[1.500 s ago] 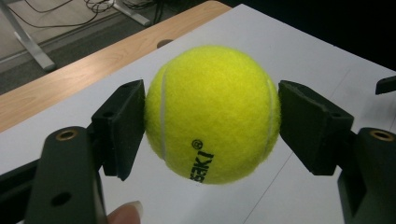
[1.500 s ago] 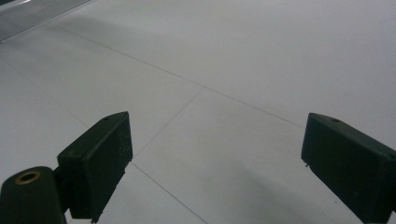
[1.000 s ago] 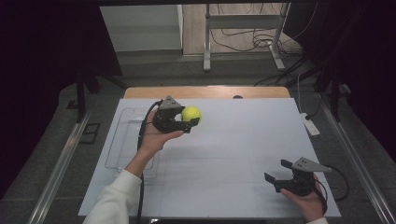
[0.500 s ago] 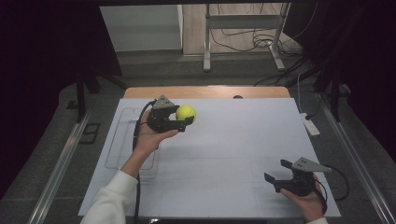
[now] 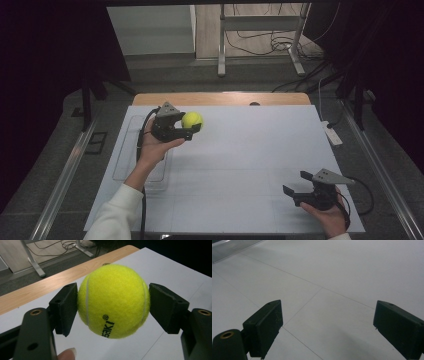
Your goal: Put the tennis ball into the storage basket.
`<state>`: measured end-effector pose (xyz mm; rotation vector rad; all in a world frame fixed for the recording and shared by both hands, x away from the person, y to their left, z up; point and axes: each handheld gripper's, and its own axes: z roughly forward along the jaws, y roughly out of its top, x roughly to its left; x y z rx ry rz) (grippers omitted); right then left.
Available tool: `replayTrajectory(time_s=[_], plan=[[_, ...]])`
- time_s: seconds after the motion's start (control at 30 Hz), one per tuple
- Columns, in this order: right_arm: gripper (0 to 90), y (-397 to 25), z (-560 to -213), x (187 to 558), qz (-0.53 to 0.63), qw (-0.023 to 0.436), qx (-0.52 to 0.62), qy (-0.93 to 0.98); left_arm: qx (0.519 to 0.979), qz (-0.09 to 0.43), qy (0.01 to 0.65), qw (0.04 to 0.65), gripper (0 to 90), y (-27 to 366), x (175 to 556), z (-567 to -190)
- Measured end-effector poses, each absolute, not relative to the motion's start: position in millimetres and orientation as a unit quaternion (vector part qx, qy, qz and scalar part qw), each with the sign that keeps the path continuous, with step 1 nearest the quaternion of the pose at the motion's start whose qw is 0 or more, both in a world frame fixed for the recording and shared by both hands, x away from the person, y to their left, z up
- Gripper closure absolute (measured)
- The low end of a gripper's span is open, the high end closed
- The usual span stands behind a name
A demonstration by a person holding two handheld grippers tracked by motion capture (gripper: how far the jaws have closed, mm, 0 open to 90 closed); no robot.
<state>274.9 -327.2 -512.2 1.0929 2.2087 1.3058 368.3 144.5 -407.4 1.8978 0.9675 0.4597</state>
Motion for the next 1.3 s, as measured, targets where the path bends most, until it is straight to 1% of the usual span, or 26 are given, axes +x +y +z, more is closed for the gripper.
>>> replayTrajectory(time_s=[1.3], plan=[[9.3,-326.4,-512.9,275.6,0.459,0.175,0.387,0.780,0.745,0.221,0.448,0.442,27.8,190.3,376.5,-411.4]])
